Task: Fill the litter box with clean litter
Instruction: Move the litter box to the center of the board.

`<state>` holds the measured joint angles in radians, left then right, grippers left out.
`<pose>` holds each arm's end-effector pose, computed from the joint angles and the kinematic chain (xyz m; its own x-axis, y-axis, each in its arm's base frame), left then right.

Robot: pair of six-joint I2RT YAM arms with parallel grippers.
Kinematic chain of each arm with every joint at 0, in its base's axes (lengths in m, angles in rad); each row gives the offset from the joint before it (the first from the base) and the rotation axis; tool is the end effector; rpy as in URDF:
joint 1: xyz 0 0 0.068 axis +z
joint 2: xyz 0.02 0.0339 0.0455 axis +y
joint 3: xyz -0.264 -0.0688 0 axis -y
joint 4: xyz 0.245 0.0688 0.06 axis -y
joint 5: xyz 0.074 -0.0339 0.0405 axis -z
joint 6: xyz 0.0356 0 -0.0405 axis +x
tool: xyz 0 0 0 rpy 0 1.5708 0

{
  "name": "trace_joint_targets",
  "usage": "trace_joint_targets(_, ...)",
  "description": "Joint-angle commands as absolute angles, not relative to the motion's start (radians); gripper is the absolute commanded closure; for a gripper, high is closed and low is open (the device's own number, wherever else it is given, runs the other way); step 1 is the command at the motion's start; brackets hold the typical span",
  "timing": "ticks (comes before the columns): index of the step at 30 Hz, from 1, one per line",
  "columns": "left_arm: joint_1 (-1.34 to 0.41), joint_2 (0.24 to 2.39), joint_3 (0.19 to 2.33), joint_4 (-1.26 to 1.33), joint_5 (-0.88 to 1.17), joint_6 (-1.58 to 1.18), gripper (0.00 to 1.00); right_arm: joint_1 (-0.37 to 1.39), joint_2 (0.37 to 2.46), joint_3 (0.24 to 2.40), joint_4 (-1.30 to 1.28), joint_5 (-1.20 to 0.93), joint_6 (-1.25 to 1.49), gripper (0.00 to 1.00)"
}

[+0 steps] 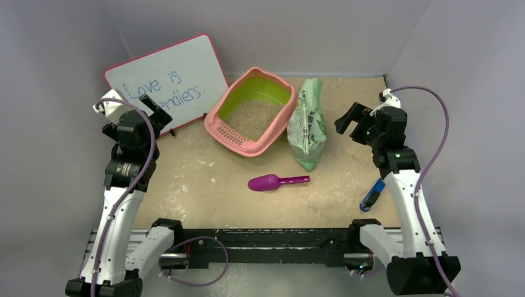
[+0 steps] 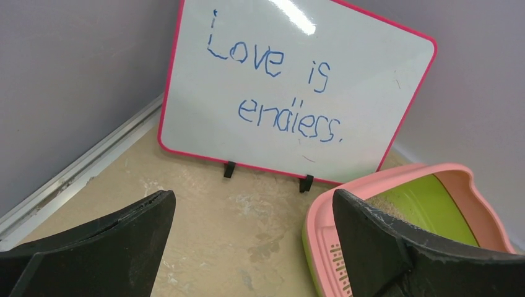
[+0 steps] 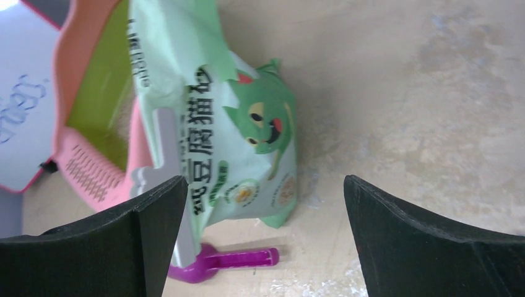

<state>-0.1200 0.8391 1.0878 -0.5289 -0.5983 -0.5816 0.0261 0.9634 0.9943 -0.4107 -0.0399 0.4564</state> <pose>0.1669 0.0001 0.3998 0.0115 -0.4586 -0.8886 -0.5172 0.7578 -0.3978 0.2140 0.0070 0.3572 -0.3605 0.4311 -0.8272 0.1067 0.9000 0.4226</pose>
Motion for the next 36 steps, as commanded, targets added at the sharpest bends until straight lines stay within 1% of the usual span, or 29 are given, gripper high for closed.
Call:
trace_joint_targets(1,-0.120,0.840,1.076,-0.511,-0.573,-0.569,0.01,0.026,0.962,1.022,-0.302,-0.194,0.416,0.01)
trace_joint_targets(6,-0.120,0.890,1.051,-0.436,-0.367,-0.505,0.01,0.026,1.001,1.076,-0.324,-0.227,0.385,0.01)
trace_joint_targets(11,-0.120,1.088,1.149,-0.413,-0.183,-0.478,0.03,0.026,1.029,1.119,-0.367,-0.280,0.364,0.01)
trace_joint_targets(14,-0.121,1.168,1.157,-0.331,-0.184,-0.563,0.03,0.026,1.033,1.138,-0.402,-0.240,0.364,0.01)
trace_joint_targets(18,-0.134,1.258,1.173,-0.230,-0.112,-0.594,0.03,0.026,1.035,1.137,-0.441,-0.228,0.364,0.01)
trace_joint_targets(24,-0.231,1.431,1.353,-0.248,-0.041,-0.475,0.03,0.026,1.045,1.144,-0.448,-0.192,0.363,0.01)
trace_joint_targets(32,-0.235,1.654,1.531,-0.215,0.176,-0.445,0.02,0.026,1.055,1.160,-0.466,-0.187,0.357,0.01)
trace_joint_targets(36,-0.238,1.723,1.562,-0.179,0.155,-0.495,0.01,0.026,1.037,1.158,-0.473,-0.198,0.363,0.01)
